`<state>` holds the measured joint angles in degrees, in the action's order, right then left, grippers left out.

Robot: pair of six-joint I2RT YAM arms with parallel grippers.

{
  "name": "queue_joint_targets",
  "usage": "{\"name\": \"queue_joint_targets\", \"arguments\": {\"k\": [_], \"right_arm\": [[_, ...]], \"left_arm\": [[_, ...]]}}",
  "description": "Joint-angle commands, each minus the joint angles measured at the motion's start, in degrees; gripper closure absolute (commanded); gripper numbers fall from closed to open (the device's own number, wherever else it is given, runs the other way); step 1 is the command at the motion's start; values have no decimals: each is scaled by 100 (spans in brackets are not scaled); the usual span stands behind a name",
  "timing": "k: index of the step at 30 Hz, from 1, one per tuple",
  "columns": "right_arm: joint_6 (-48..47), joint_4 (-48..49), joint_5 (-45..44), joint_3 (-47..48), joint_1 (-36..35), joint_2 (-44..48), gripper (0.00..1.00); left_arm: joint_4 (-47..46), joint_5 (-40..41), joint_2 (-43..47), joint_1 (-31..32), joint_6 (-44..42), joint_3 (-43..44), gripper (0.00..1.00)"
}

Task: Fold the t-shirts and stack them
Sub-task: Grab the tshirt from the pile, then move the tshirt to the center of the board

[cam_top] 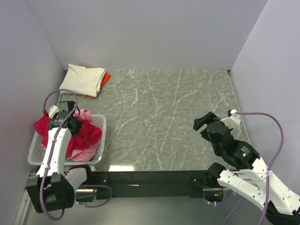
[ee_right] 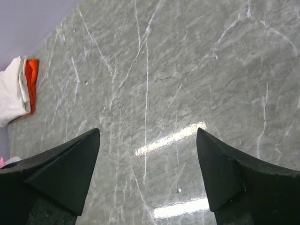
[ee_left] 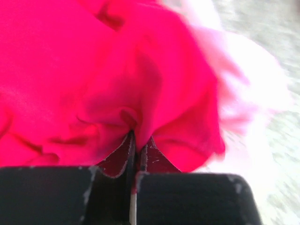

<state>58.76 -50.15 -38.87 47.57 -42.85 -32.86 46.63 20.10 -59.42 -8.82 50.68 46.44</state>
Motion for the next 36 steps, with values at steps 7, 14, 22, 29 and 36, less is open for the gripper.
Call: {"name": "queue_joint_targets", "arguments": {"k": [7, 14, 22, 29, 36], "right_arm": [[-225, 365, -358, 120, 22, -387, 10], [-172, 331, -349, 270, 22, -616, 10], [82, 76, -586, 253, 22, -326, 10], [706, -477, -701, 270, 22, -37, 11], [988, -619, -561, 103, 22, 157, 10]], "left_arm": [[-759, -2051, 1195, 12, -49, 2393, 99], [-3043, -4402, 898, 47, 626, 3520, 99], [-4056, -4848, -684, 1889, 698, 5621, 99], [-4776, -5006, -1309, 2841, 882, 5913, 99], [-2559, -4296, -1510, 2877, 86, 4376, 14]]}}
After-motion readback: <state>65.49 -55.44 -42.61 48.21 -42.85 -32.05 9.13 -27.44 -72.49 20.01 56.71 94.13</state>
